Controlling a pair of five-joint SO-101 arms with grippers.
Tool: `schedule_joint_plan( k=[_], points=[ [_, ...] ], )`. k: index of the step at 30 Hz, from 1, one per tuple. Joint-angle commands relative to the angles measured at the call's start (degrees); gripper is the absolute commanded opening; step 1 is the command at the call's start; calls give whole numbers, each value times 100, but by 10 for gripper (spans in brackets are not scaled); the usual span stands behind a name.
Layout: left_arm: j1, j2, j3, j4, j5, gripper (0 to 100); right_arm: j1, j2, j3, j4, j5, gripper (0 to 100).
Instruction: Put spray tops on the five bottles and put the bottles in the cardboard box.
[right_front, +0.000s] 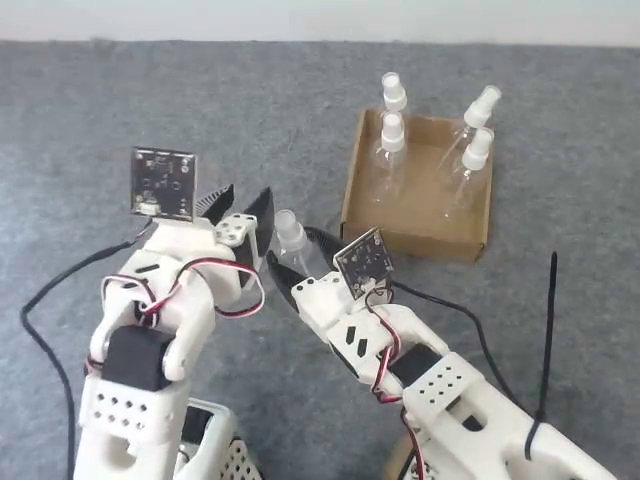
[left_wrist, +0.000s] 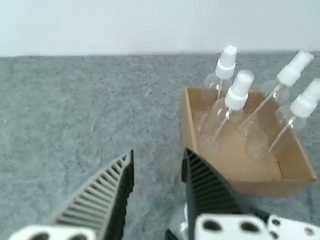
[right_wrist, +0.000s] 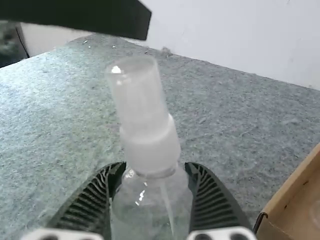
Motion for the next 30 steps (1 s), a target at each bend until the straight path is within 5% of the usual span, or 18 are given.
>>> schedule_joint_plan(
  k=[1,9,19,30],
  points=[
    [44,-79,171,-229,-176,145,66,-242,-44,-136,-44,6],
    [9,-88,576,-677,-237,145,66,-242,-44,-136,-44,6],
    [0,-88,-699,0,-202,145,66,-242,-44,-119,-44,6],
    [132,-79,637,-818,-246,145,66,-242,-44,-119,-44,6]
  ],
)
